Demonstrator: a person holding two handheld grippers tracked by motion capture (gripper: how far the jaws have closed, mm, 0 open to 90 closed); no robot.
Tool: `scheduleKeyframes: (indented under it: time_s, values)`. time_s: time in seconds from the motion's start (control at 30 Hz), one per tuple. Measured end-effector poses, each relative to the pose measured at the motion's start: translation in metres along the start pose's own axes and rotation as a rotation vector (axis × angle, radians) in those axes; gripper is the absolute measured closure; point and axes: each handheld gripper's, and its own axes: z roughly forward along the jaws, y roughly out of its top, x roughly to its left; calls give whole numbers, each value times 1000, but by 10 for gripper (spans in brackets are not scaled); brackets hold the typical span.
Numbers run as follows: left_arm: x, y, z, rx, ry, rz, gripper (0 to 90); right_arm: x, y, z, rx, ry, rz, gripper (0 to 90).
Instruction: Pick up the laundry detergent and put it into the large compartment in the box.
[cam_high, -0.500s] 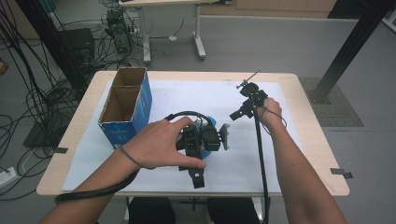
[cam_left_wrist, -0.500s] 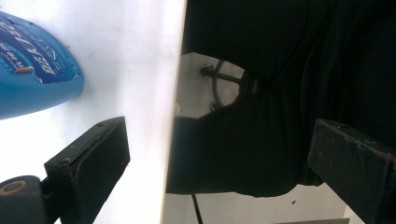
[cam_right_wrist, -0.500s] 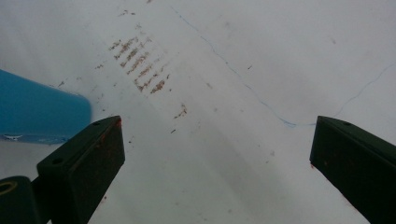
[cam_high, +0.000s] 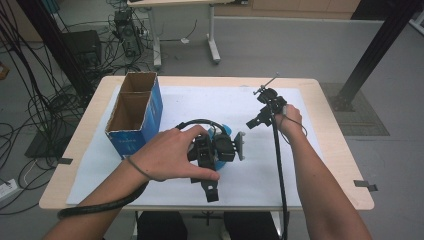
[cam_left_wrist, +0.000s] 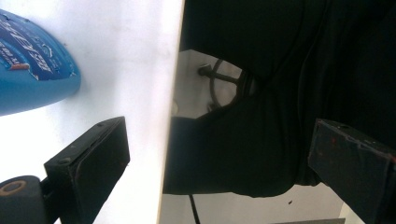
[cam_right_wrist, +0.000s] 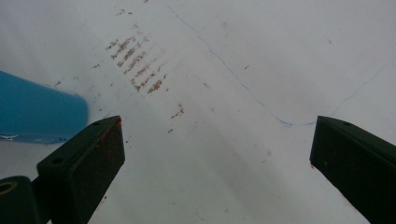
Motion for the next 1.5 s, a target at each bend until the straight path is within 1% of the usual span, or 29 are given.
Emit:
scheduleKeyframes:
  time_s: [0.2,0.3,0.33,0.37,0.4,0.43,0.47,0.53,0.63,0.7,0.73,0.83,0.93,1.03,1.17,1.23,1.27,1.3,1.33,1.37,1.4,1.47,1.5]
  values:
    - [-1,-4,-3,-7,2,-7,53,1,0,-2,-3,-2,-5,32]
    - [0,-6,-8,-15,3,-19,52,3,0,-3,-2,-7,-8,32]
    - [-1,-8,-12,-21,8,-35,52,3,0,-3,-3,-7,-6,32]
    - [-1,-8,-12,-21,8,-35,52,3,0,-3,-3,-7,-6,32]
    - [-1,-9,-14,-26,11,-44,52,3,0,-3,-2,-6,-3,32]
    - [-2,-12,-19,-39,22,-67,52,3,-1,-4,-3,-6,-4,32]
    - [-2,-14,-22,-46,23,-80,52,3,-1,-4,-6,-7,-6,32]
    - [-2,-20,-28,-77,37,-117,53,4,-1,-5,-4,-9,-5,32]
    - [-1,-25,-36,-92,50,-161,56,3,-2,-6,-5,-7,-4,32]
    - [1,-28,-41,-104,54,-187,57,3,-3,-6,-9,-9,-2,32]
    - [0,-32,-44,-121,66,-202,58,2,-4,-7,-9,-9,0,32]
    - [2,-38,-51,-153,70,-231,57,2,-5,-8,-13,-10,1,32]
    - [0,-43,-59,-183,103,-285,56,2,-5,-8,-12,-12,-2,32]
    - [-1,-46,-66,-203,127,-328,56,3,-6,-9,-18,-12,-3,32]
    - [0,-47,-77,-225,149,-364,57,3,-6,-10,-20,-16,-4,32]
    - [1,-46,-82,-224,162,-373,57,4,-6,-10,-20,-17,-4,32]
    - [2,-46,-84,-225,163,-388,57,4,-6,-10,-20,-16,-3,32]
    - [1,-45,-87,-228,182,-398,56,4,-6,-10,-19,-17,-3,32]
    - [1,-45,-87,-228,182,-398,56,3,-6,-9,-20,-14,-3,32]
    - [2,-45,-91,-236,200,-424,56,3,-6,-9,-19,-13,-2,32]
    - [2,-45,-93,-242,209,-433,56,3,-6,-9,-19,-15,-1,32]
    - [6,-47,-97,-256,208,-456,56,3,-7,-9,-20,-11,0,32]
    - [6,-47,-98,-257,216,-461,56,3,-6,-9,-20,-12,-1,32]
